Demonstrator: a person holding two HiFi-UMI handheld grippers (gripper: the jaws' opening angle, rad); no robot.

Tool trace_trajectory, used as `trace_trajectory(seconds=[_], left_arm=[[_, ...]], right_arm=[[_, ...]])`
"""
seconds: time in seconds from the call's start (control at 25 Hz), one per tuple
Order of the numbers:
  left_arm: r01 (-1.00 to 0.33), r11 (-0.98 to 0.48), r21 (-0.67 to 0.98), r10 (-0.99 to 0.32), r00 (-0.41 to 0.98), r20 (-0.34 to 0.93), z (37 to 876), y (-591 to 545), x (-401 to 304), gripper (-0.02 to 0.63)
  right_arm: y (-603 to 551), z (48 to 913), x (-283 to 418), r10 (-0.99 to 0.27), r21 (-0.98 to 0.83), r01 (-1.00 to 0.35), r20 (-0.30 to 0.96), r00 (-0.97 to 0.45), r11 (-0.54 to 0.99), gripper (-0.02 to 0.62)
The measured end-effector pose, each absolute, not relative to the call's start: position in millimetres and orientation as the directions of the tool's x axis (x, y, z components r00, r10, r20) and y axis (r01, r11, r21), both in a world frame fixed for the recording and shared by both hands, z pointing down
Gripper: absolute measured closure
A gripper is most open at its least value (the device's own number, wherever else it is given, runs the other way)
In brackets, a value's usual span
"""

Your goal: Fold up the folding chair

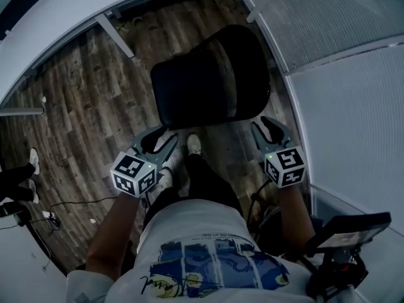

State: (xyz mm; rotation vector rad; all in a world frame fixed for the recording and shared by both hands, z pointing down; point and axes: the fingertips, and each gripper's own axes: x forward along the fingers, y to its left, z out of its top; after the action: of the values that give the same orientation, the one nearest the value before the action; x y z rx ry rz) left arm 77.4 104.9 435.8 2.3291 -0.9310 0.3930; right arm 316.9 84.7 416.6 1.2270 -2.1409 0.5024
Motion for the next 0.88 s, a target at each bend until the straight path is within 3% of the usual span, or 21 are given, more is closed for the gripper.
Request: trace_trajectory(seconds=[0.88], left_arm=[[-0.732, -0.473, 0.489, -0.508, 0.681, 0.528, 528, 50, 102, 0.397]], right_arm=[[-14, 526, 420, -0.556, -0.007, -0.938, 0.804, -0.211, 0.347, 0.436]])
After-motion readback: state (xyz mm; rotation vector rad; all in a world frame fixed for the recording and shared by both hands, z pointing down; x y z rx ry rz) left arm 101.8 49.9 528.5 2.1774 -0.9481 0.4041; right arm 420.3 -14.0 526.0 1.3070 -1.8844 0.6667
